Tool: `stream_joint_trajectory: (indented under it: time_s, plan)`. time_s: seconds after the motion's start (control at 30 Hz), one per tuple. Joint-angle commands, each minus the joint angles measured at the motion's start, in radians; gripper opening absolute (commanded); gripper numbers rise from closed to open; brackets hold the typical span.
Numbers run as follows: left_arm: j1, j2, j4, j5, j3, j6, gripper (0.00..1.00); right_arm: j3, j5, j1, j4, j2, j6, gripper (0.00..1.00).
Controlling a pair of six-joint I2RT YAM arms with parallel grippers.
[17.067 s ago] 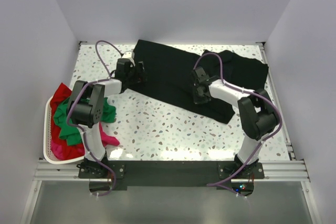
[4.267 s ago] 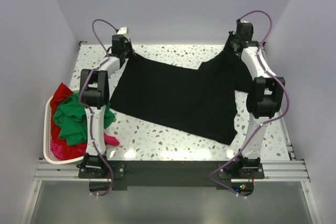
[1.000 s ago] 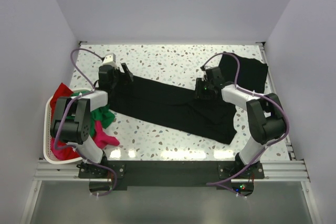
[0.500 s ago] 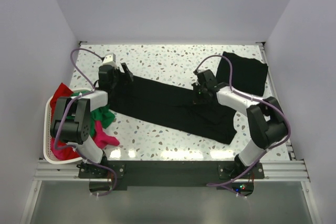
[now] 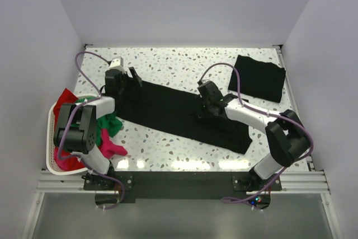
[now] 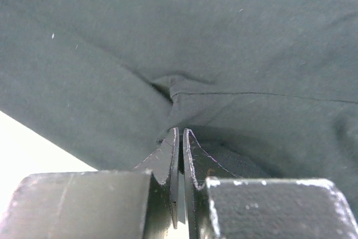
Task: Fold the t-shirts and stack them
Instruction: Fold the tshirt
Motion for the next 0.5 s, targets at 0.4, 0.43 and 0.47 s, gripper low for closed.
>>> stream_joint_trajectory:
  time_s: [0.4,0.43,0.47]
  plan:
    - [0.0,-0.015,0.024,-0.012,0.021,0.018,0.88,0.026,0.109,0.118,-0.06,-0.056,0.099,0.4]
    - [-0.001,-0.011,0.023,-0.012,0.023,0.018,0.88,0.023,0.112,0.117,-0.061,-0.07,0.099,0.42]
    - [0.0,-0.009,0.023,-0.012,0.024,0.021,0.88,0.02,0.12,0.118,-0.066,-0.096,0.095,0.44]
